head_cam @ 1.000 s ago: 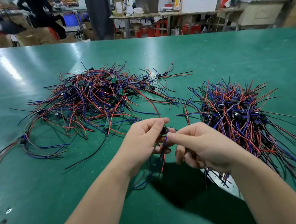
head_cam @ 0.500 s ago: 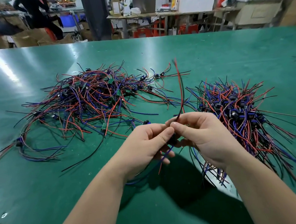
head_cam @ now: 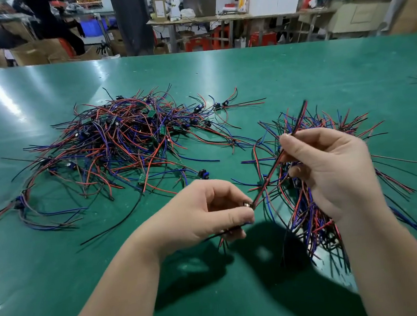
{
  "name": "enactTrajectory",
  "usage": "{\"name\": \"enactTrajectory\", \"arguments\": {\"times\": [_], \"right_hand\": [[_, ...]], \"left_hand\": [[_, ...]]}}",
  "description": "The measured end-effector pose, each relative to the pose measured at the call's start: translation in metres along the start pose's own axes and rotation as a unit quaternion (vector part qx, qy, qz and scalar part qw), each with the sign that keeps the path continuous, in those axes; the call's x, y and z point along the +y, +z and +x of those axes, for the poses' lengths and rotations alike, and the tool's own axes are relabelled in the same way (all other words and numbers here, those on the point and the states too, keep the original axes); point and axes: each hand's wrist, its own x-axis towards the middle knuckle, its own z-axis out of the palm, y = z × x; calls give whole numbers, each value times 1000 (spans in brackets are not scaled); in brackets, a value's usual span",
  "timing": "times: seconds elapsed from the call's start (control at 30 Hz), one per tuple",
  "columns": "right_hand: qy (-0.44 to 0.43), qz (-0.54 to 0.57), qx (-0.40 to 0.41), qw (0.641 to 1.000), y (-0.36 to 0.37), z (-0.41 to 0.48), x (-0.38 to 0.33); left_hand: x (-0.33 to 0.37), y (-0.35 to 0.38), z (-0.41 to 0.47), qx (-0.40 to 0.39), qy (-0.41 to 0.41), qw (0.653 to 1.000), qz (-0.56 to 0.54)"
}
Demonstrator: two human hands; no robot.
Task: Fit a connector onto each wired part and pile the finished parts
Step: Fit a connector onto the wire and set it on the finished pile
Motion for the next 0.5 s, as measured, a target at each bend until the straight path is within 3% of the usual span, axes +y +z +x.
{"name": "enactTrajectory", "arguments": {"times": [0.17, 0.33, 0.43, 0.5], "right_hand": [[27, 38, 60, 997, -8, 6, -9], [33, 37, 66, 997, -7, 3, -6], [50, 70, 64, 994, -6, 5, -6], [90, 92, 52, 990, -7, 9, -5]], "left_hand": [[1, -2, -4, -76, -33, 995, 47], [0, -6, -10, -103, -43, 992, 62], [-1, -5, -12, -139, -13, 988, 64], [2, -5, -11, -128, 42, 991, 3]]}}
